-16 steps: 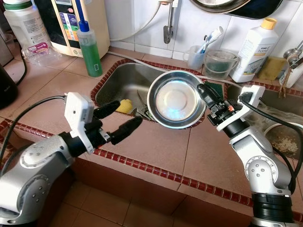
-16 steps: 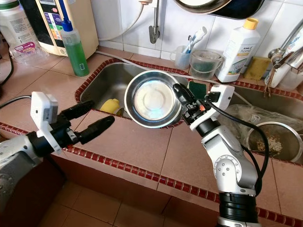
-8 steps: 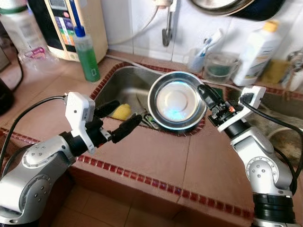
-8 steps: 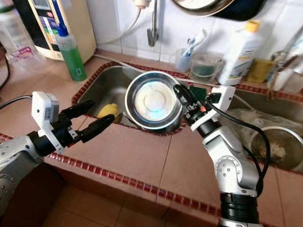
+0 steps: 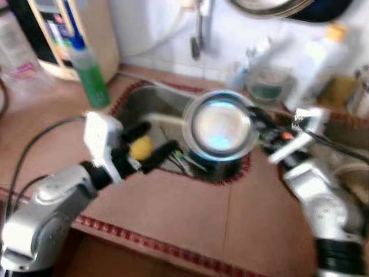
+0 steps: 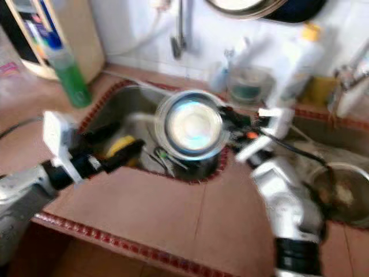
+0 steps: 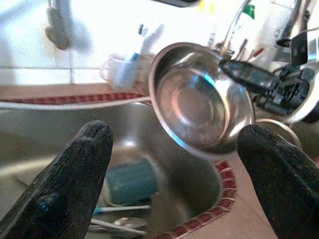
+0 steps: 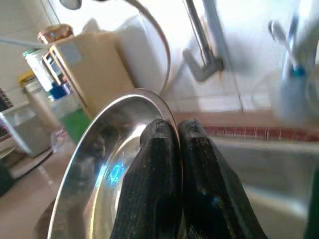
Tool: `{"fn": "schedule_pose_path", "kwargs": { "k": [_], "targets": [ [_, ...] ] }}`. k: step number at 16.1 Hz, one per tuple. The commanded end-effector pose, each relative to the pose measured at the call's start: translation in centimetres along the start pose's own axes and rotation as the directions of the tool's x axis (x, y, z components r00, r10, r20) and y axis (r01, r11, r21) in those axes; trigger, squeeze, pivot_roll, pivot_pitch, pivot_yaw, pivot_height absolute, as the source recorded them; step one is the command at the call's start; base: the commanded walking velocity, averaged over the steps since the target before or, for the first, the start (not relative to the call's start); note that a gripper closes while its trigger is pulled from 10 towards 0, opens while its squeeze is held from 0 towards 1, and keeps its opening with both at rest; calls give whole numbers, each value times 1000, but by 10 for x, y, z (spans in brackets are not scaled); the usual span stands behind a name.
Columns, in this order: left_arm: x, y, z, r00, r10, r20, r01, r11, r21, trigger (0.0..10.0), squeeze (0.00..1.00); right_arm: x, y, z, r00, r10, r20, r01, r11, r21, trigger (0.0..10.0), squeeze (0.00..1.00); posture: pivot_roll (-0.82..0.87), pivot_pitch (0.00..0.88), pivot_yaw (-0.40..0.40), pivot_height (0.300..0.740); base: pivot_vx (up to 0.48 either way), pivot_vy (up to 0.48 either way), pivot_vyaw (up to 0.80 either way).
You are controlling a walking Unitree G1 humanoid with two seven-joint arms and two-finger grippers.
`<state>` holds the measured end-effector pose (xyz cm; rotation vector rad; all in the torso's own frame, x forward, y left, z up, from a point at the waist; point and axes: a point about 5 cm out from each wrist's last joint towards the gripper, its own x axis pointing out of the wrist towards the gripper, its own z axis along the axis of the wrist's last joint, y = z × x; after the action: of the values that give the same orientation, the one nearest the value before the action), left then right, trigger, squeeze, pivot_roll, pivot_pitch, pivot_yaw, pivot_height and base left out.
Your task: Kitchen organization
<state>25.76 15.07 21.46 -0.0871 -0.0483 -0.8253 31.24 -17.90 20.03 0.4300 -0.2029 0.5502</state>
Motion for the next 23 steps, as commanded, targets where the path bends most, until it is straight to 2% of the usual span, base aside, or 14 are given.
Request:
{"fn": "schedule_pose_path", "kwargs": {
  "k": [1,8,10,11,15,20,21,22,23],
  "targets": [
    [-6,5,2,1000,30,-6,-30,999,16,10000,0,7,12,-3,999,52,5,-52,999,9,10000,0,-50,103,3,740,281,0,0],
    [-6,5,2,1000,30,-6,-30,999,16,10000,0,7,12,-3,999,52,5,-52,999,9,10000,0,-50,103,3,740,281,0,0],
    [-5,-31,-8,991,-60,-124,57,998,-21,10000,0,26,-23,-2,992,-95,-78,90,993,-71,10000,0,-41,165,18,740,0,0,0],
    [-7,-39,-12,984,-85,-159,78,996,-48,10000,0,31,-30,-2,989,-119,-92,111,990,-82,10000,0,-41,183,22,740,0,0,0],
    [-15,-50,-14,976,-107,-192,91,992,-90,10000,0,37,-42,-7,978,-160,-133,145,983,-113,10000,0,-35,270,38,740,0,0,0],
    [-19,-55,-13,970,-103,-220,85,992,-90,10000,0,41,-44,-16,974,-130,-184,110,987,-114,10000,0,-30,300,39,740,0,0,0],
    [-19,-55,-12,970,-100,-221,81,992,-91,10000,0,42,-44,-17,974,-125,-188,106,989,-107,10000,333,-29,301,37,740,0,0,0],
    [-19,-55,-12,970,-94,-223,76,993,-89,10000,0,44,-44,-18,974,-120,-194,102,990,-99,10000,1000,-27,301,37,740,0,0,0],
    [-19,-55,-12,970,-93,-224,74,993,-90,10000,0,45,-43,-19,975,-105,-195,87,992,-94,10000,1000,-24,301,36,740,0,0,0]
  ]
}}
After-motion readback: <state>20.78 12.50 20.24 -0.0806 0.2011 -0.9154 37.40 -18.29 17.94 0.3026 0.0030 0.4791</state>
